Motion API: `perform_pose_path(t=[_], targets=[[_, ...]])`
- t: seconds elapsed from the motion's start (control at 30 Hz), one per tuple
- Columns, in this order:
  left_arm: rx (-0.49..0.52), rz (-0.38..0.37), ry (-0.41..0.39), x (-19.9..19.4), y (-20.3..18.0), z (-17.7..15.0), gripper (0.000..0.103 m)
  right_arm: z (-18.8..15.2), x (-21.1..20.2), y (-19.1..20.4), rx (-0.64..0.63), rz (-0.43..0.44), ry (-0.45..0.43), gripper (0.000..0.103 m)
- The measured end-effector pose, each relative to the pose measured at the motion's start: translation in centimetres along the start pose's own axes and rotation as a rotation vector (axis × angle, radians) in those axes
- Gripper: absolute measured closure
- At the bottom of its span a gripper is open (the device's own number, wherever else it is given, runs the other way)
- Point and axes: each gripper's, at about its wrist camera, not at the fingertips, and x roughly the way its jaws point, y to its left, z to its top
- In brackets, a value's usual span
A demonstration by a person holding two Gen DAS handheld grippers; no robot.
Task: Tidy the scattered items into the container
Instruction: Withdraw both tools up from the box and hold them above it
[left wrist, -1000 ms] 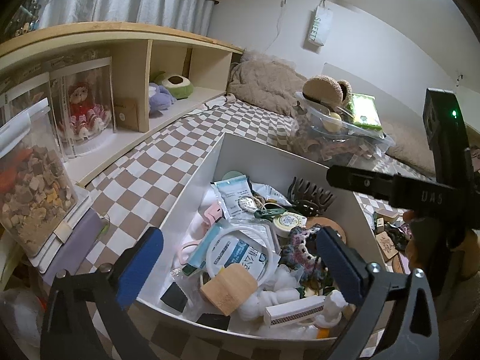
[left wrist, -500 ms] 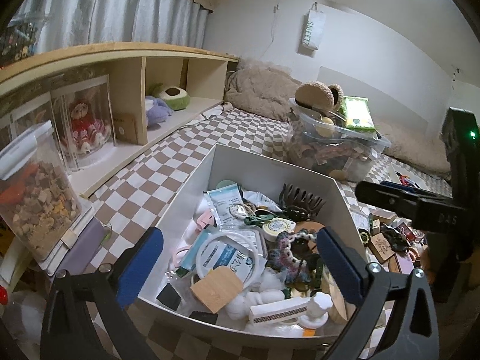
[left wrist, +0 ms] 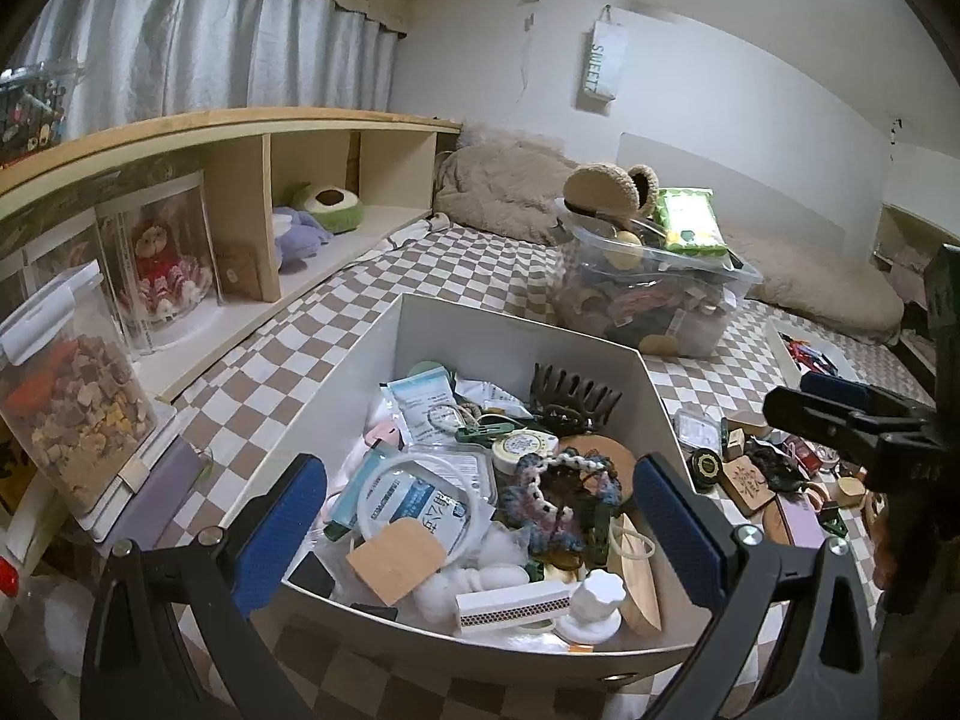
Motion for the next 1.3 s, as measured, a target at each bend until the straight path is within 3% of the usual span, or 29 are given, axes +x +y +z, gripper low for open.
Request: perform_pose_path(t=[0.77, 1.3], targets=[[0.043, 0.006, -0.014, -2.2, -2.6, -1.1, 0.000, -4.4, -4.3, -2.7, 0.044, -0.067, -0.037, 0.000], [0.082, 0.029, -0.015, -3.1, -4.0, -1.9, 0.000, -5.4, -5.8, -3.3, 0.061, -0.091, -0.066, 0.000]])
